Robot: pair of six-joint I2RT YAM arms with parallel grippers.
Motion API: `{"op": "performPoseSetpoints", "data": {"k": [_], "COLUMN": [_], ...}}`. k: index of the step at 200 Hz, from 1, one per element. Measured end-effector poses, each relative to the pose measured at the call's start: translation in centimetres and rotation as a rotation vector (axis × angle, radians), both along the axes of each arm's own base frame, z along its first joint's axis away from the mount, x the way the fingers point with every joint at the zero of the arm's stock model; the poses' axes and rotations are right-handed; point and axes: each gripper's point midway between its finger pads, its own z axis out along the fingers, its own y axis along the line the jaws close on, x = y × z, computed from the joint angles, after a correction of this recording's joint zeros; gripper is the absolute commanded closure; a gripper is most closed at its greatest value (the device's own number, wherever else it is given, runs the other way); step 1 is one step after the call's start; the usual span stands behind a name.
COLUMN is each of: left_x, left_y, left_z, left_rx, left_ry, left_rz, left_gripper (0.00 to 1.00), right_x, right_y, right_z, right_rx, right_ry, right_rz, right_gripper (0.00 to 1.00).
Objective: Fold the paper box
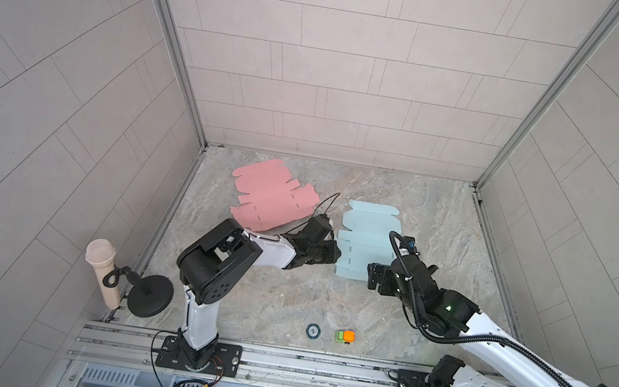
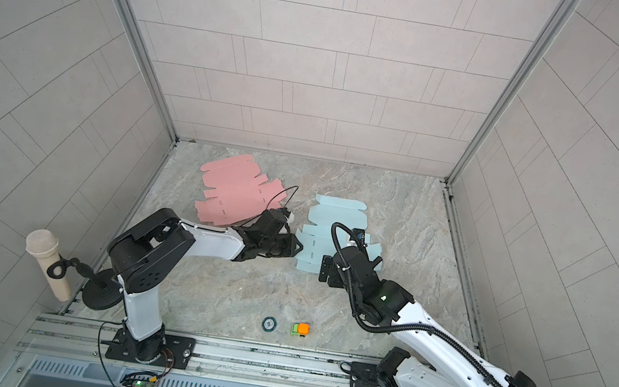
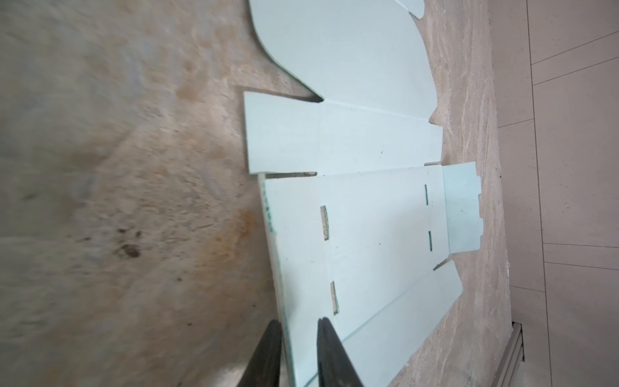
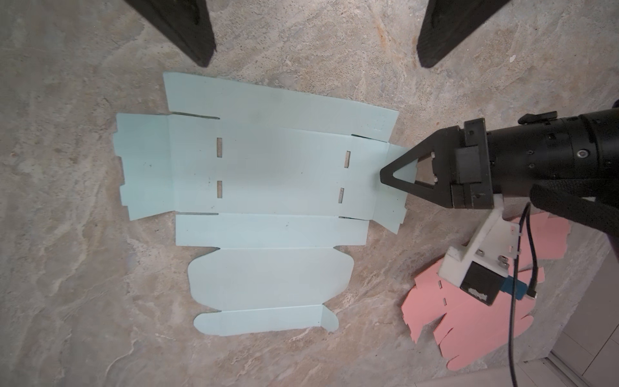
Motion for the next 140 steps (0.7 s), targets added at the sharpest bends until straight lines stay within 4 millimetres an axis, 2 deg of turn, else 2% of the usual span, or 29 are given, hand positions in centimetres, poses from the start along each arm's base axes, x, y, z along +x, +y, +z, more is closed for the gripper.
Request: {"op": "performPoseSetpoints", "data": {"k": [38, 86, 114, 140], "left_x": [0.0, 1.0, 1.7, 1.5], "left_y": [-5.4, -12.2, -15.4, -16.1], "left_z": [0.7, 1.3, 1.8, 2.3], "left_rx": [-0.048, -0.117, -0.165, -0.179], "left_ry": [-0.002, 0.002, 0.003, 0.0], "left_rz": [-0.03, -0.049, -0.051, -0.06], "left_gripper": [0.84, 0.81, 0.61, 0.45], "right_x": [0.0, -0.3, -0.5, -0.6], "right_y": [-0.8, -2.1, -2.9, -3.9], "right_z": [1.0, 1.6, 2.3, 2.8], "right_rx": [-0.008, -0.022, -0.02, -0.021], "right_ry": [-0.039, -0.062, -0.083, -0.103], "right_rz": [-0.019, -0.049, -0.072, -0.099], "right_gripper": [0.04, 0.04, 0.04, 0.04]}}
